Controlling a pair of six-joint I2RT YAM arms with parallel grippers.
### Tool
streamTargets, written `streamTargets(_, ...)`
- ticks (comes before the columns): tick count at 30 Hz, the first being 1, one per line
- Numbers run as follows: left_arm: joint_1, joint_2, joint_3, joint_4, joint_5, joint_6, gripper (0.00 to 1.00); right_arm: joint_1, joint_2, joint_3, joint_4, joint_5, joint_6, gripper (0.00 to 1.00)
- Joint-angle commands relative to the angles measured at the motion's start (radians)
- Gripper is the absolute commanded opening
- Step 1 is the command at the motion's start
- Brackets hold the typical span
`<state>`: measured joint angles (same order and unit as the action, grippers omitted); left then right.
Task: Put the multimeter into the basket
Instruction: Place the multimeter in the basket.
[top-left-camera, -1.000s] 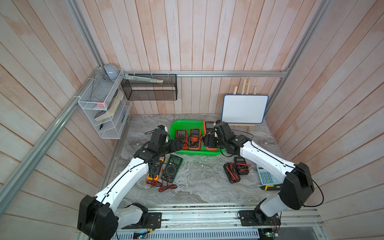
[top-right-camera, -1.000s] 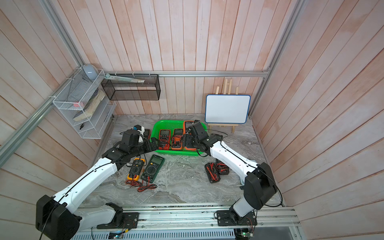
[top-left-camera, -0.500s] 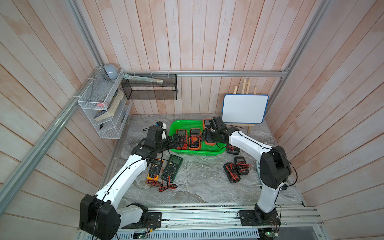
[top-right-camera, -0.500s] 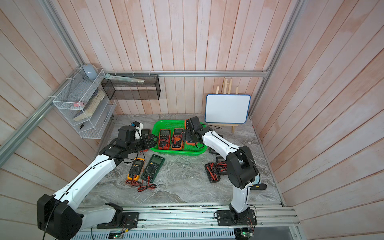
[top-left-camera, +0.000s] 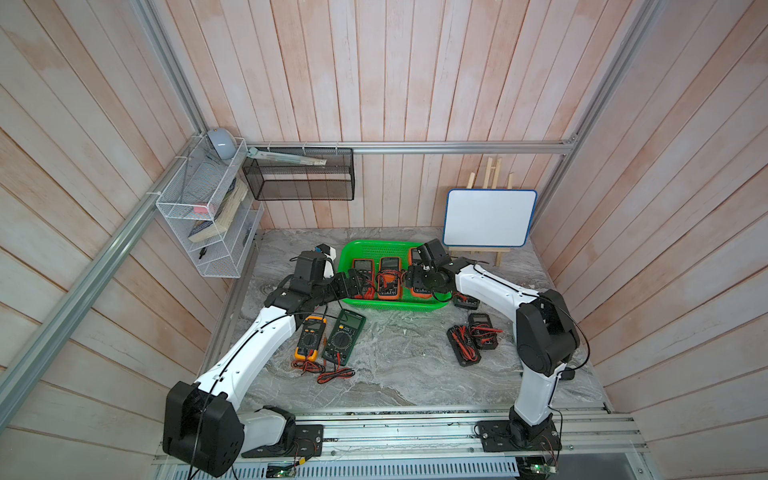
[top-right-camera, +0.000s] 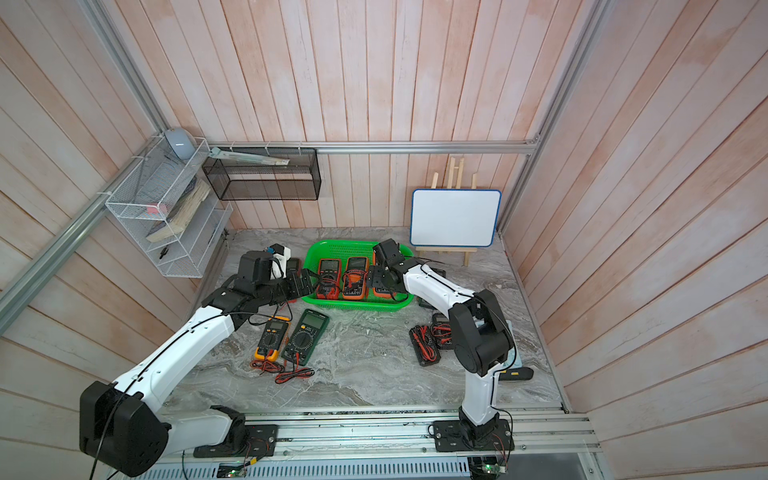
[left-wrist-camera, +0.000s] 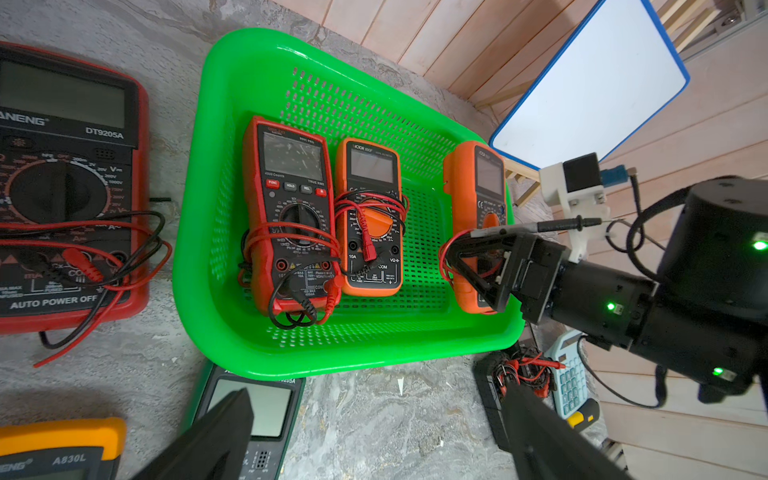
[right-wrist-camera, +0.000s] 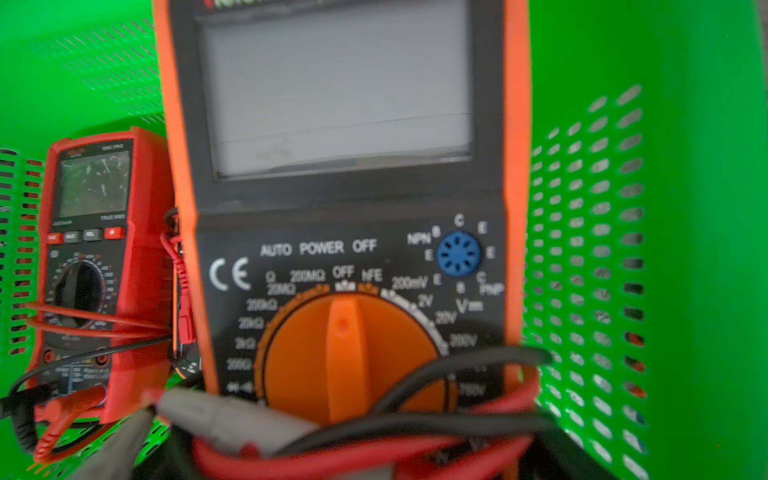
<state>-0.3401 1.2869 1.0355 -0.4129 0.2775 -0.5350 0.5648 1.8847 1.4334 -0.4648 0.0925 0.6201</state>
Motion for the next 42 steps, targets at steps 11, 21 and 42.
streamTargets(11,0.009,0.017,-0.029,0.04,0.048,-0.014,1.0,-0.011,0.108,0.074,-0.028,0.075,0.03,0.67)
streamTargets(21,0.009,0.029,-0.055,0.064,0.048,-0.04,1.0,-0.016,0.129,0.13,-0.072,0.096,0.015,0.97)
streamTargets(42,0.051,0.023,0.098,-0.079,-0.301,-0.005,1.0,-0.048,-0.151,-0.054,0.099,-0.066,-0.096,0.98)
